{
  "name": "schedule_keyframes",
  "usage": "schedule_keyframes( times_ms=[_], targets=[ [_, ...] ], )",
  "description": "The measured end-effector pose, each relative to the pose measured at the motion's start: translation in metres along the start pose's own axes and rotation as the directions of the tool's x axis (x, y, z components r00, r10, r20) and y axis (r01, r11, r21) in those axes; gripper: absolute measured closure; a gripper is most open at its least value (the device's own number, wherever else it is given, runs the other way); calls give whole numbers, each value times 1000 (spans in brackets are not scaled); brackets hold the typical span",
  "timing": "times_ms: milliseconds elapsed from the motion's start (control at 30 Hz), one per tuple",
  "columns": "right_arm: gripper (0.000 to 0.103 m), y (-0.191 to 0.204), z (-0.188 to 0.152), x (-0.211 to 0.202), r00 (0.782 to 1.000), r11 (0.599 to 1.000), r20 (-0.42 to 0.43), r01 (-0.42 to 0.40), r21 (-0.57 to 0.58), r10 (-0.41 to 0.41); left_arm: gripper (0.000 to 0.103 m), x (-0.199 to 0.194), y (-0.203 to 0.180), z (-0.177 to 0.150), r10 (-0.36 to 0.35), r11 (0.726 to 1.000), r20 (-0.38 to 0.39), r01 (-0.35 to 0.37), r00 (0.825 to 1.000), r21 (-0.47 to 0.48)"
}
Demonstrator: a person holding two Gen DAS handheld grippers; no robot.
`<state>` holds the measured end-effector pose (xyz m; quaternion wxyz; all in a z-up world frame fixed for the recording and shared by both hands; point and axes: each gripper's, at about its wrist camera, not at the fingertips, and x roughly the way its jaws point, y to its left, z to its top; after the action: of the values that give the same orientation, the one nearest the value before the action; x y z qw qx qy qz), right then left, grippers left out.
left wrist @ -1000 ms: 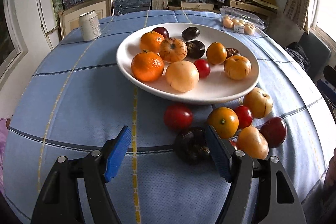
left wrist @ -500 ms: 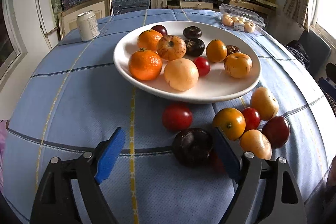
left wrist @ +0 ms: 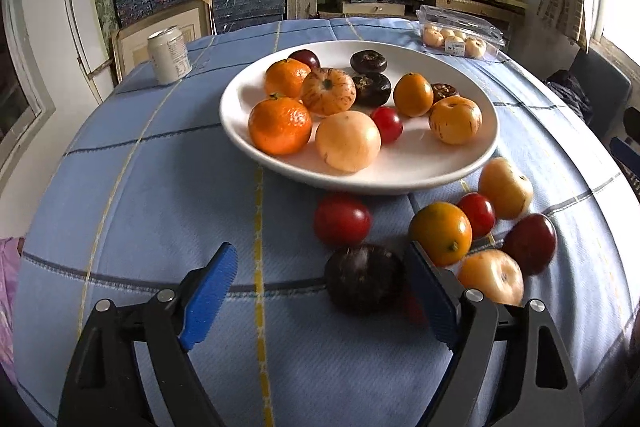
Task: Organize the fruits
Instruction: 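Move the open left gripper down around the dark brown round fruit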
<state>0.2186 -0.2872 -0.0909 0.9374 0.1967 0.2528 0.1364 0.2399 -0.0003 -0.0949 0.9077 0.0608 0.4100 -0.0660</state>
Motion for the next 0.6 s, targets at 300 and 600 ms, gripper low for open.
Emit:
schedule_keyframes(
  times_ms=[300, 600],
  targets=[
    [16, -1, -1, 0, 1000, 1000, 3, -2, 1, 2, 16, -3, 23, -12, 26, 1000, -19, -27, 999, -11],
    [16, 7, -4, 2, 1000, 999, -4, -11, -34, 11, 17, -6, 33, -8, -10, 998, 8, 11, 1000, -56]
  ],
)
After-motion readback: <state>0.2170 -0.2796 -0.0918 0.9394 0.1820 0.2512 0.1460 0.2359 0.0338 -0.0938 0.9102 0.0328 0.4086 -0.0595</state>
